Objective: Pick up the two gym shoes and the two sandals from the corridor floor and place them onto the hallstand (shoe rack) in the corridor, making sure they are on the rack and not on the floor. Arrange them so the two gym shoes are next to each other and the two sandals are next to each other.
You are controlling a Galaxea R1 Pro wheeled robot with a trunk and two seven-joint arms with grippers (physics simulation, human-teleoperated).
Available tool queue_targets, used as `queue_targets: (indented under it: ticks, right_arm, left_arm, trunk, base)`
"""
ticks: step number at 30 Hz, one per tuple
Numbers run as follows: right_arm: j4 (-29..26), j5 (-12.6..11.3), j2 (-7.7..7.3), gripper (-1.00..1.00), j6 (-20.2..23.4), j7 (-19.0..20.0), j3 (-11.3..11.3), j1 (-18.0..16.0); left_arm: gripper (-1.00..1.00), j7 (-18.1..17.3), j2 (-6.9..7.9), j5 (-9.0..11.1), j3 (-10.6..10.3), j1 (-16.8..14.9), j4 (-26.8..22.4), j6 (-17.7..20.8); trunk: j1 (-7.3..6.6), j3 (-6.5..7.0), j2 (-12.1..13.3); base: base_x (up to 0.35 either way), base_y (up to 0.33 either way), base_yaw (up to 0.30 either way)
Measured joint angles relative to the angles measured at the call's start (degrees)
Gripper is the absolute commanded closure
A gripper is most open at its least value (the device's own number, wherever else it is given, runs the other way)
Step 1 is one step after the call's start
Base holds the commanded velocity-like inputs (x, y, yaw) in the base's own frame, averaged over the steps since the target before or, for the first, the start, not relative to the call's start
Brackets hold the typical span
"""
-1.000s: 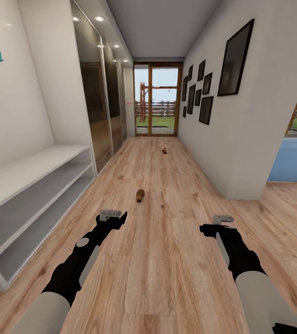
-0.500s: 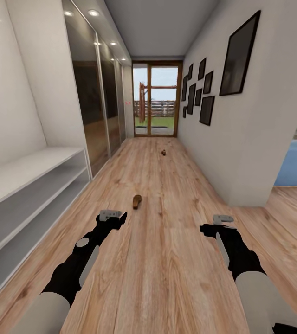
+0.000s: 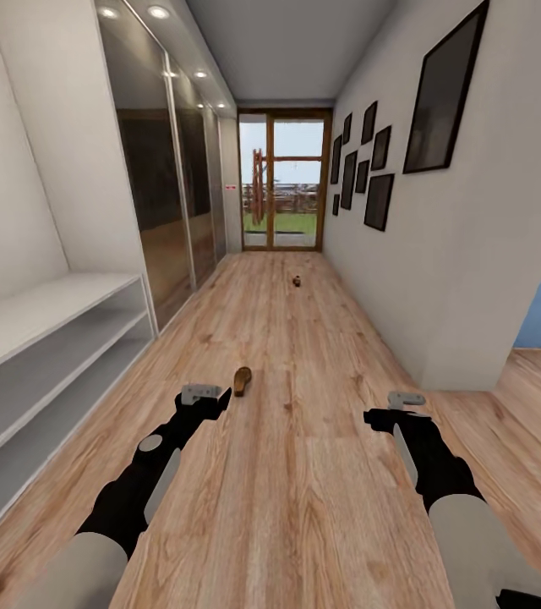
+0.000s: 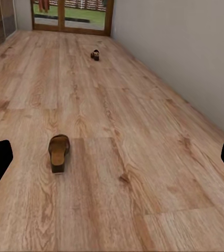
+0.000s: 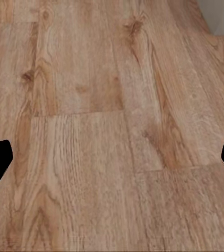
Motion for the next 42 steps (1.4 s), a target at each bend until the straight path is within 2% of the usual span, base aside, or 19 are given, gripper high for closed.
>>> queue_targets:
  ticks: [8, 11, 15, 18, 26, 29, 33, 37, 42]
  right_arm:
    - [0.41, -0.05, 0.02, -1.00, -0.03, -0.04, 0.01, 0.00]
    - [0.42, -0.11, 0.05, -1.00, -0.06, -0.05, 0.02, -0.02]
    - [0.13, -0.10, 0.02, -1.00, -0.53, -0.02, 0.02, 0.01]
    - [-0.07, -0.10, 0.01, -1.00, -0.63, -0.04, 0.02, 0.01]
    - [0.40, -0.23, -0.05, -1.00, -1.35, -0.05, -0.04, 0.01]
    - [0.40, -0.30, -0.04, -1.00, -3.87, -0.04, -0.11, 0.01]
    - [-0.12, -0.31, 0.00, -1.00, -5.44, 0.13, 0.04, 0.00]
    - [-0.66, -0.29, -0.04, -1.00, -5.76, 0.27, 0.03, -0.02]
    - [-5.24, -0.27, -0.03, -1.00, -5.87, 0.36, -0.07, -0.03]
  left_arm:
    - [-1.00, 0.34, 0.00, -0.20, 0.21, -0.01, 2.27, -0.13]
    - [-1.00, 1.66, 0.03, -0.24, 0.23, -0.02, 2.40, -0.14]
    - [-1.00, 5.83, 0.04, -0.33, 0.17, -0.01, 2.64, -0.17]
    - [-1.00, 7.54, 0.04, -0.34, 0.18, -0.01, 3.33, -0.25]
    - [-1.00, 9.23, 0.17, -0.42, 0.43, -0.03, 5.16, -0.80]
    - [-1.00, 11.55, 0.26, -0.45, 0.62, -0.10, 7.00, -2.28]
    - [-1.00, 15.31, 0.29, -0.65, 0.67, -0.36, 12.35, -5.88]
    - [-1.00, 16.19, 0.30, -0.81, 0.64, -0.47, 15.04, -8.75]
    - [-1.00, 16.45, 0.30, -0.87, 0.62, -0.51, 15.79, -9.84]
  trunk:
    - [0.00, 0.00, 0.00]
    - [0.00, 0.00, 0.00]
    - [0.00, 0.00, 0.00]
    - [0.00, 0.00, 0.00]
    - [0.00, 0.00, 0.00]
    - [0.00, 0.00, 0.00]
    - [0.00, 0.00, 0.00]
    - [0.00, 0.00, 0.00]
    - [0.00, 0.00, 0.00]
  base:
    - [0.349, -0.121, 0.000]
    - [0.349, -0.134, 0.000]
    - [0.349, -0.137, 0.000]
    - [0.349, -0.138, 0.000]
    - [0.349, -0.138, 0.000]
    - [0.349, -0.146, 0.000]
    - [0.349, -0.159, 0.000]
    - [0.349, -0.160, 0.000]
    - [0.349, -0.055, 0.000]
